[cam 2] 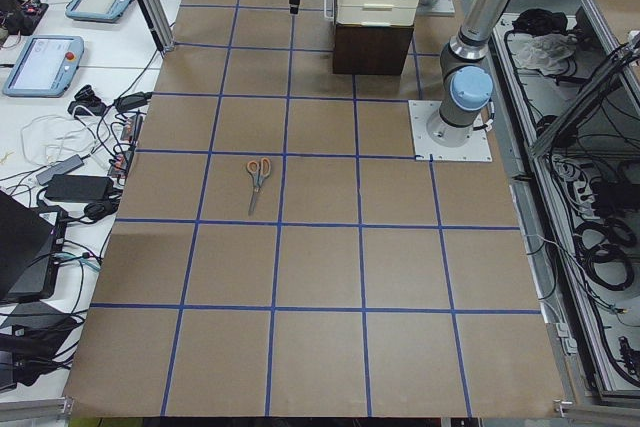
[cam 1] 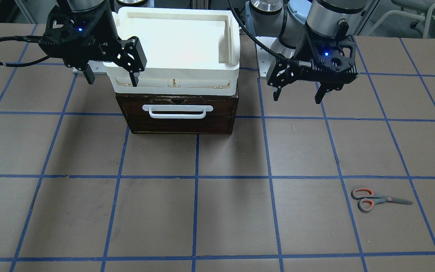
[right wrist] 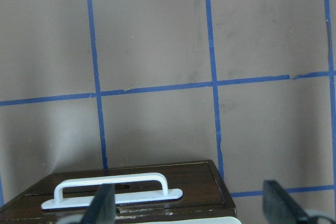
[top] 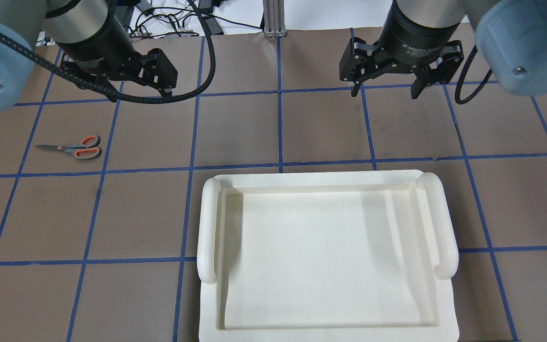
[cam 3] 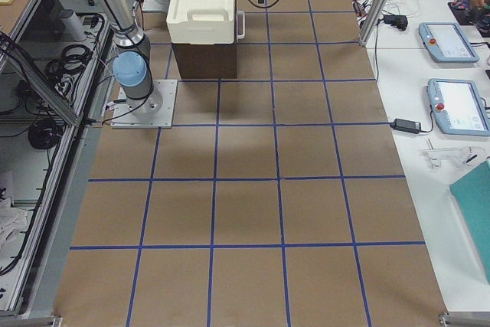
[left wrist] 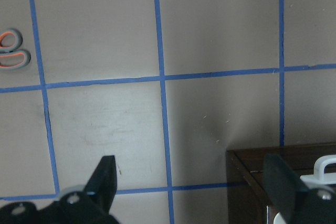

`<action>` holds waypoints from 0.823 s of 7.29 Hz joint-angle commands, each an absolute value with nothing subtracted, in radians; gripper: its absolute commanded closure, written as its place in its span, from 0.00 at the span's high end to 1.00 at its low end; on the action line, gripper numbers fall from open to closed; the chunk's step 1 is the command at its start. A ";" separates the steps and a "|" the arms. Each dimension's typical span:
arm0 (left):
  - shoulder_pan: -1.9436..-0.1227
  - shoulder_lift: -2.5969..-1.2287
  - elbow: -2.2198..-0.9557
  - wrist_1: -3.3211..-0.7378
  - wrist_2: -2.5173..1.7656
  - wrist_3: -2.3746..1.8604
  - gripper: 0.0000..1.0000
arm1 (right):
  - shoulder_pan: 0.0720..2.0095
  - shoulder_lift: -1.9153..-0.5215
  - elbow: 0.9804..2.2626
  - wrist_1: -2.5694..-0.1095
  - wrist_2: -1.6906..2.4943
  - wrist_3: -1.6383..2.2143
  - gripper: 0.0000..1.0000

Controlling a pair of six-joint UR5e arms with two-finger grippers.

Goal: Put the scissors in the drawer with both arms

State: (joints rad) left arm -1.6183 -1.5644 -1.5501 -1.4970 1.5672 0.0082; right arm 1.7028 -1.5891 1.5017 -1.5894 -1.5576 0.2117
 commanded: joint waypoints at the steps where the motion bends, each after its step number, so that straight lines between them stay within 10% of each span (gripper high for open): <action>1: -1.614 -1.548 -1.603 -1.477 1.572 0.014 1.00 | 1.703 -1.589 1.502 -1.591 -1.562 0.212 1.00; 6: -1.404 -1.584 -1.652 -1.468 1.571 0.549 1.00 | 1.703 -1.589 1.502 -1.583 -1.565 0.213 1.00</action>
State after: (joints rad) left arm -1.4948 -1.5644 -1.6335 -1.4685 1.5692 0.3473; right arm 1.7027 -1.5892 1.5018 -1.5849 -1.5641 0.2131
